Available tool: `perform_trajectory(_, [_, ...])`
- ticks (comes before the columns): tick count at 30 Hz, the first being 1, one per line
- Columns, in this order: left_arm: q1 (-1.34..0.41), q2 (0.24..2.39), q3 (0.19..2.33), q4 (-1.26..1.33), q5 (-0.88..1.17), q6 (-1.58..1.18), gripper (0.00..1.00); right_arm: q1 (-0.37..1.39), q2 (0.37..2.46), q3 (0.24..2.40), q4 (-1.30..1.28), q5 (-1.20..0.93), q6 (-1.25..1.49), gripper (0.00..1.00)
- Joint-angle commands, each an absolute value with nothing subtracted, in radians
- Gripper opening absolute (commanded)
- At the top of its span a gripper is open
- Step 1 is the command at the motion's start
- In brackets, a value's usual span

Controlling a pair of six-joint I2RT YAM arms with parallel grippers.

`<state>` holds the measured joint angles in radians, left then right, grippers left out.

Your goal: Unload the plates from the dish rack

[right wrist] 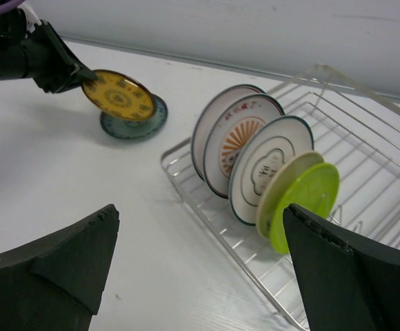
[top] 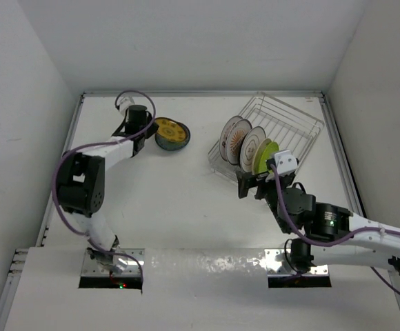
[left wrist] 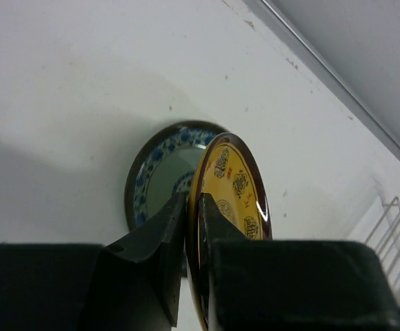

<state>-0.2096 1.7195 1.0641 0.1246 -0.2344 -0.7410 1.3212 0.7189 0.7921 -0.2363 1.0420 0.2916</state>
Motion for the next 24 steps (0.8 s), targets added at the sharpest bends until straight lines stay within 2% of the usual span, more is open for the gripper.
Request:
perform_trajectory(1, [-0.196, 1.837, 1.176, 0.199, -0.221, -0.73, 0.09, 1.318, 0.681, 0.764, -0.307, 1.107, 0.354, 0.99])
perform_trajectory(4, [-0.196, 1.896, 1.21, 0.193, -0.218, -0.732, 0.09, 1.316, 0.67, 0.77, -0.33, 1.13, 0.353, 0.99])
perform_trajectory(6, [-0.196, 1.916, 1.235, 0.183, -0.222, -0.736, 0.15, 1.315, 0.679, 0.775, -0.336, 1.153, 0.35, 0.99])
perform_trajectory(7, [-0.196, 1.936, 1.245, 0.151, -0.225, -0.739, 0.26, 1.315, 0.684, 0.782, -0.35, 1.167, 0.357, 0.99])
perform_trajectory(8, [-0.196, 1.942, 1.259, 0.14, -0.229, -0.741, 0.32, 1.313, 0.695, 0.788, -0.36, 1.186, 0.368, 0.99])
perform_trajectory(9, [-0.196, 1.945, 1.256, 0.143, -0.224, -0.739, 0.43, 1.31, 0.718, 0.798, -0.373, 1.213, 0.376, 0.99])
perform_trajectory(11, [-0.196, 1.939, 1.238, 0.138, -0.227, -0.749, 0.55, 1.273, 0.751, 0.844, -0.432, 1.212, 0.419, 0.99])
perform_trajectory(12, [-0.196, 1.934, 1.229, 0.132, -0.232, -0.755, 0.66, 1.246, 0.784, 0.859, -0.443, 1.147, 0.428, 0.99])
perform_trajectory(14, [-0.196, 1.908, 1.213, 0.103, -0.238, -0.762, 0.76, 1.068, 0.819, 0.894, -0.462, 0.987, 0.445, 0.99])
perform_trajectory(15, [-0.198, 1.884, 1.209, 0.072, -0.236, -0.765, 0.83, 0.904, 0.865, 0.914, -0.469, 0.775, 0.477, 0.99])
perform_trajectory(17, [-0.199, 1.85, 1.198, 0.058, -0.218, -0.75, 0.89, 0.765, 0.934, 0.94, -0.477, 0.605, 0.5, 0.99])
perform_trajectory(19, [-0.209, 1.789, 1.2, -0.001, -0.21, -0.735, 0.93, 0.657, 1.048, 1.009, -0.5, 0.533, 0.521, 0.99])
perform_trajectory(21, [-0.222, 1.697, 1.168, -0.102, -0.216, -0.716, 0.93, 0.599, 1.113, 1.072, -0.528, 0.607, 0.575, 0.99])
perform_trajectory(24, [-0.235, 1.504, 1.007, -0.083, -0.204, -0.707, 0.93, 0.52, 1.21, 1.112, -0.497, 0.617, 0.61, 0.99])
